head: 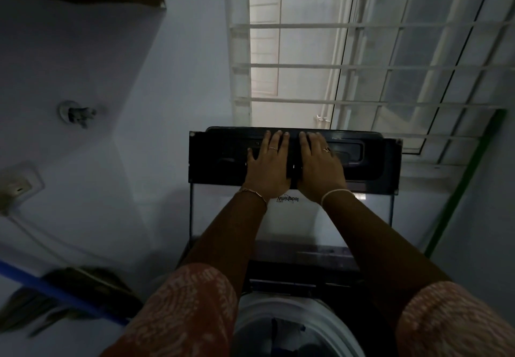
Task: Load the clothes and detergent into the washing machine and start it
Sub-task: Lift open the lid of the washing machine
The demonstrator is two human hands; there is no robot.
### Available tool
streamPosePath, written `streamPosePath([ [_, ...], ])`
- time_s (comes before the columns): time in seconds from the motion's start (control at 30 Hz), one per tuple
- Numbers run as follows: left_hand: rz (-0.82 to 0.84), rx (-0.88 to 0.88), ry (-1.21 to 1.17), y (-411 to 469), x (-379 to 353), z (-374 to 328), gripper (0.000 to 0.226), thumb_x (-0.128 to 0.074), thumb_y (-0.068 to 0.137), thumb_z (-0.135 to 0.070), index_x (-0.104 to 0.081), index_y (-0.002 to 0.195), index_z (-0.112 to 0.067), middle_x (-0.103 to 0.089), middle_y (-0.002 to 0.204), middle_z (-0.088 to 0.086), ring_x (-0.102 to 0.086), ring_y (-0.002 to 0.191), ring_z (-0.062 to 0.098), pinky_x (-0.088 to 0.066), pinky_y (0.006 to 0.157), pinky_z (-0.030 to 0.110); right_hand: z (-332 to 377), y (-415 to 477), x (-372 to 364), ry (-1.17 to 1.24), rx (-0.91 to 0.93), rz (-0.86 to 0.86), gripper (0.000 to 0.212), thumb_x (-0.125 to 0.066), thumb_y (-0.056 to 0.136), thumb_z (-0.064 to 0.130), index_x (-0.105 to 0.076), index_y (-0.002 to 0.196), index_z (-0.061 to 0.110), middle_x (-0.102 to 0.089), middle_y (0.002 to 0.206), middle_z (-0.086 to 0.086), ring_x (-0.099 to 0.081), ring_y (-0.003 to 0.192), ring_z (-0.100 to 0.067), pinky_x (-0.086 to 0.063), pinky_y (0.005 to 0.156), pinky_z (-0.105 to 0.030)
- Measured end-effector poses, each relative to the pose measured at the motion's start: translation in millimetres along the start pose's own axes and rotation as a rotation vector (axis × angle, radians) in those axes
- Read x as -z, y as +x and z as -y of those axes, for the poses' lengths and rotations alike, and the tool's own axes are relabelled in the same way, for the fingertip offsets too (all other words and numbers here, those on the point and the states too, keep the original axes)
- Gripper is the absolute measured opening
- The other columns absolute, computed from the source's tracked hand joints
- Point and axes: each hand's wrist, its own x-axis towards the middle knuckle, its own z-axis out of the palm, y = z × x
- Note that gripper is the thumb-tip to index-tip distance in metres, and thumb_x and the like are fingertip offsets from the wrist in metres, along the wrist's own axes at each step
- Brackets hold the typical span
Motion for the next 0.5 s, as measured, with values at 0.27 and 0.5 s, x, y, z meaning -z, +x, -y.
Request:
streamPosePath([
  [0.27, 0.047, -0.01, -0.022, -4, 10, 2, 0.101, -0.066, 0.082, -0.04, 0.001, 0.153, -0.017, 0.004, 0.161, 0.002, 0.009, 0.148, 0.024, -0.014, 0.113, 0.062, -1, -4, 9, 0.001, 0.019, 0.084, 0.103, -0.065, 0.083, 0.045, 0.002, 0.153, 0.011, -0.004, 0.161, -0.01, -0.001, 0.149, -0.027, -0.016, 0.118, -0.045],
  [0.5, 0.139, -0.047, 0.021, -20, 34, -2, 0.103, -0.067, 0.082, -0.04, 0.002, 0.152, -0.009, 0.006, 0.161, 0.007, 0.004, 0.148, 0.026, -0.027, 0.114, 0.054, -2, -29, 30, -0.006, 0.069, 0.167, 0.095, -0.056, 0.088, 0.038, 0.008, 0.152, 0.011, 0.008, 0.161, -0.007, 0.007, 0.149, -0.023, 0.001, 0.119, -0.045],
])
